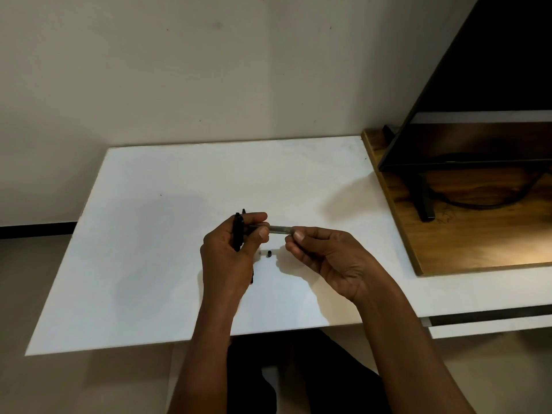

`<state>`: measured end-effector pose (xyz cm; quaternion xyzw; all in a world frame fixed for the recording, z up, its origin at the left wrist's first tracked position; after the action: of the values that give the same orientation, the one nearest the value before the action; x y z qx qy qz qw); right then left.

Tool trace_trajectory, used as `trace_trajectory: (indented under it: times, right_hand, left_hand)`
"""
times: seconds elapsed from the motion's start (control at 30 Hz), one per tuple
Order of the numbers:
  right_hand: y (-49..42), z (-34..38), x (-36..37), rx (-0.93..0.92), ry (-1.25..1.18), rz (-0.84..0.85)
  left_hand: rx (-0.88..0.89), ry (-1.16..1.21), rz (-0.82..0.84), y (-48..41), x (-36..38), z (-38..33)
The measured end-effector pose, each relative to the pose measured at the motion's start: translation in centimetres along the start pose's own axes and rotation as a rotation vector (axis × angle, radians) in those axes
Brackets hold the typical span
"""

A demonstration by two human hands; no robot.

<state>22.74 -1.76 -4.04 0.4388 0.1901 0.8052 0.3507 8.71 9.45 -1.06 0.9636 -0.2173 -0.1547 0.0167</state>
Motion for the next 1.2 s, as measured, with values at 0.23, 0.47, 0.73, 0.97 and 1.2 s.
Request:
trace_trajectory:
  times: [0.23, 0.47, 0.73, 0.97, 1.2]
  right_hand:
    - [0.2, 0.9, -0.2, -0.107, 0.037, -0.026]
    - [0.6, 2.0, 0.5, -0.29, 0.161, 0.005]
    - [0.7, 2.5, 1.2, -0.459, 0.304, 0.033]
    - [0.6, 2.8, 1.0, -0.507, 0.341, -0.005]
    - [0.7, 3.1, 0.9, -0.548, 0.36, -0.042]
  left_hand:
    - [-0.093, 0.09, -0.004, -0.1, 0.0, 0.8]
    - [-0.249, 0.278, 0.019, 0.3, 0.5, 1.5]
    - [-0.374, 0.437, 0.028, 0.6, 0.8, 1.9]
    - [-0.406, 0.462, 0.044, 0.7, 0.9, 2.1]
    - [-0.425, 0.482, 0.05, 0.6, 1.0, 2.6]
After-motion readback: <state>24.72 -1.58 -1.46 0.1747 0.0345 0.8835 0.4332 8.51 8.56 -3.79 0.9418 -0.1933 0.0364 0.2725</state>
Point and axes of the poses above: each hand's wrist, its own y-axis away from the middle knuckle, its own x-axis out of the palm, z = x × y, the point moved 6 cm from there along -y, towards the middle knuckle, and after that the axes turned 11 degrees about -y, right-handed, at the moved point
